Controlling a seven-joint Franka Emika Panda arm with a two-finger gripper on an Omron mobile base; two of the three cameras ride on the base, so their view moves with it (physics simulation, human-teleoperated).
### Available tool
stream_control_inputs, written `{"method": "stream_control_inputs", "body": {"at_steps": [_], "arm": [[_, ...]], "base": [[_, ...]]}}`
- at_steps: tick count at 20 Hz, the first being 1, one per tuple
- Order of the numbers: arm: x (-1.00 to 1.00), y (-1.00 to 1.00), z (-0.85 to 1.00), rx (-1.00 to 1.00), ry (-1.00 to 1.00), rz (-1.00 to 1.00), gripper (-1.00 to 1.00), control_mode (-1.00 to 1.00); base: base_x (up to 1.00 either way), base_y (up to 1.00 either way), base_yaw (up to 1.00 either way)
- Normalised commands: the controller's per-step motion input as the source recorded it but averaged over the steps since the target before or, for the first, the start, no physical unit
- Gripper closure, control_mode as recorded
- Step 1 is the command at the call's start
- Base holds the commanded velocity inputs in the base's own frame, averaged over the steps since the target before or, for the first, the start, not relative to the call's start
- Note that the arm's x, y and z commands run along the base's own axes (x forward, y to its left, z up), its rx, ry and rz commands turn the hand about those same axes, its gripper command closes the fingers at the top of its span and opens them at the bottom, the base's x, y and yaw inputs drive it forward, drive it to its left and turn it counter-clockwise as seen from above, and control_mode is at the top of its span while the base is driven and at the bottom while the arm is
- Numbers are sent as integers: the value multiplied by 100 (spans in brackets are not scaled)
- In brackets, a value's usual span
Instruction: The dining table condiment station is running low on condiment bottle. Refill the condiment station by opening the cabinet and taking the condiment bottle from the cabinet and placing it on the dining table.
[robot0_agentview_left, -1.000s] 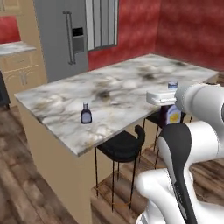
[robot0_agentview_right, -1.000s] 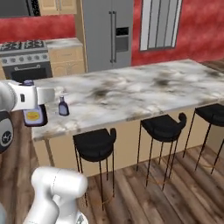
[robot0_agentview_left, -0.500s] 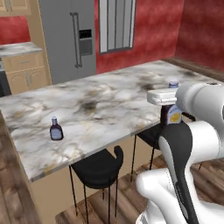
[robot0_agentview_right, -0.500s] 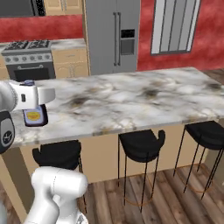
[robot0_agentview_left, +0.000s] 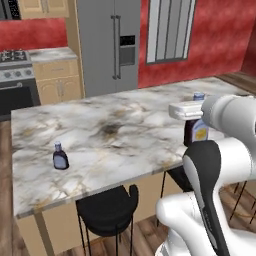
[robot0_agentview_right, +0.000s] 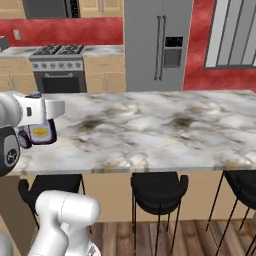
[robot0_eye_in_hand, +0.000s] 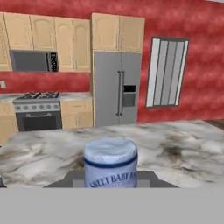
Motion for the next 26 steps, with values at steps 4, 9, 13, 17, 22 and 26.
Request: {"method": "stream_control_inputs", "body": {"at_steps": [4,9,13,17,22,26], "arm": [[64,-11,-43,1,0,34,100,-100],[100,-38,-52,6,0,56,100,-100],[100,-21,-57,1,0,52,100,-100],[88,-6,-55,1,-4,40,100,-100],[84,-2,-55,4,-3,32,100,-100],[66,-13,-53,5,0,32,100,-100]], "base": [[18,0,9],[0,0,0],[0,0,0],[0,0,0],[0,0,0],[0,0,0]]}}
